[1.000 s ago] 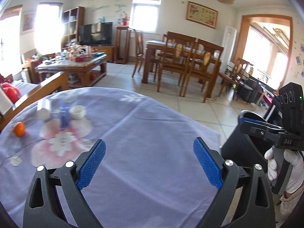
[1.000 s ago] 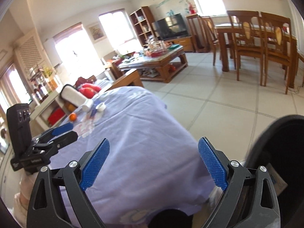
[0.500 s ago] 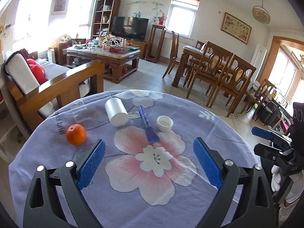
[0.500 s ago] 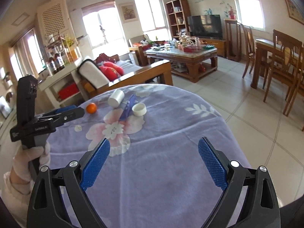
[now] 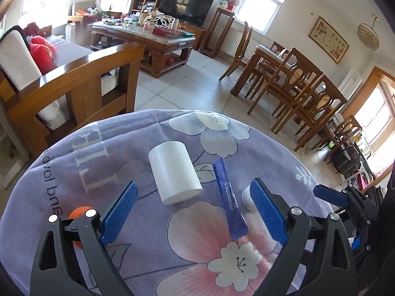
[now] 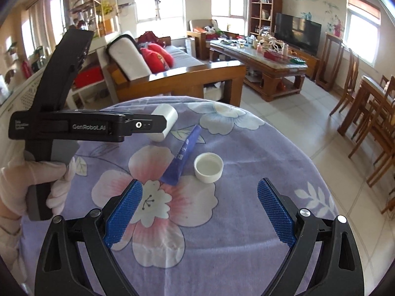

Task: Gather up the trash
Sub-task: 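Move both open tools back over the table toward the white cup and blue tube, then grasp the white paper cup with the left tool while the right tool grasps the blue tube, then carry the white cup and blue tube over the black bin, then open both tools to drop the cup and tube into the bin, then move both open tools back over the table toward the orange and white cap, then grasp the orange with the left tool while the right tool grasps the white cap, then carry the orange and white cap over the black bin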

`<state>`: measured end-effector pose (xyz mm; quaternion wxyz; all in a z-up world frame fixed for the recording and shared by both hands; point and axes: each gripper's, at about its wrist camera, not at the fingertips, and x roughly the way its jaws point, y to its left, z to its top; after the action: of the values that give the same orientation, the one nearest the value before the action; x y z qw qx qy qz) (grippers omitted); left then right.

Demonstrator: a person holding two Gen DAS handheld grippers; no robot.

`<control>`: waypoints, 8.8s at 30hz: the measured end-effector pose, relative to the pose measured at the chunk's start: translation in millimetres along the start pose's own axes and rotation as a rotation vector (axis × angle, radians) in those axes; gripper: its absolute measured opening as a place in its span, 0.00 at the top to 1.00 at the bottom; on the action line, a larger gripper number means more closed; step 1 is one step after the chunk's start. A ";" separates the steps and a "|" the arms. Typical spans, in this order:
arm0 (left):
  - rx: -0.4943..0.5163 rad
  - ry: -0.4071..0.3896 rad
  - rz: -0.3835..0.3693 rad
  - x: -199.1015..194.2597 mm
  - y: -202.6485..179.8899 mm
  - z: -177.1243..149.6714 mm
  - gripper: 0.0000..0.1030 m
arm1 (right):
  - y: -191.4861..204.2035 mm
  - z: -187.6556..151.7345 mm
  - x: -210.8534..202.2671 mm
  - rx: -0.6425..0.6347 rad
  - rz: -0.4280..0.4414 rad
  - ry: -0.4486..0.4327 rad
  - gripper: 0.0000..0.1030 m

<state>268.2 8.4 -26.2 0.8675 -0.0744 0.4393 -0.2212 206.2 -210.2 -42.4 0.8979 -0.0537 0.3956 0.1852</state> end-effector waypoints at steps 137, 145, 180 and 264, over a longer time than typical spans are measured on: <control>0.505 -0.066 -0.330 -43.4 -328.0 -186.5 0.05 | -194.5 -317.8 -313.7 0.570 -0.150 -0.220 0.27; 0.415 -0.163 -0.158 -76.2 -244.9 -157.6 0.05 | -138.9 -229.0 -255.0 0.456 -0.061 -0.194 0.21; 0.076 -0.049 0.141 -54.9 52.9 -52.4 0.05 | -21.6 -22.9 -13.5 0.179 0.124 -0.011 0.21; 0.565 -0.024 -0.297 -51.3 -326.2 -161.4 0.65 | -177.5 -303.0 -325.6 0.511 -0.140 -0.208 0.64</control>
<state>9.5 -248.7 19.4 0.8171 0.1035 0.3347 -0.4577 -137.8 -542.5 -19.9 0.9288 0.1664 0.3303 0.0214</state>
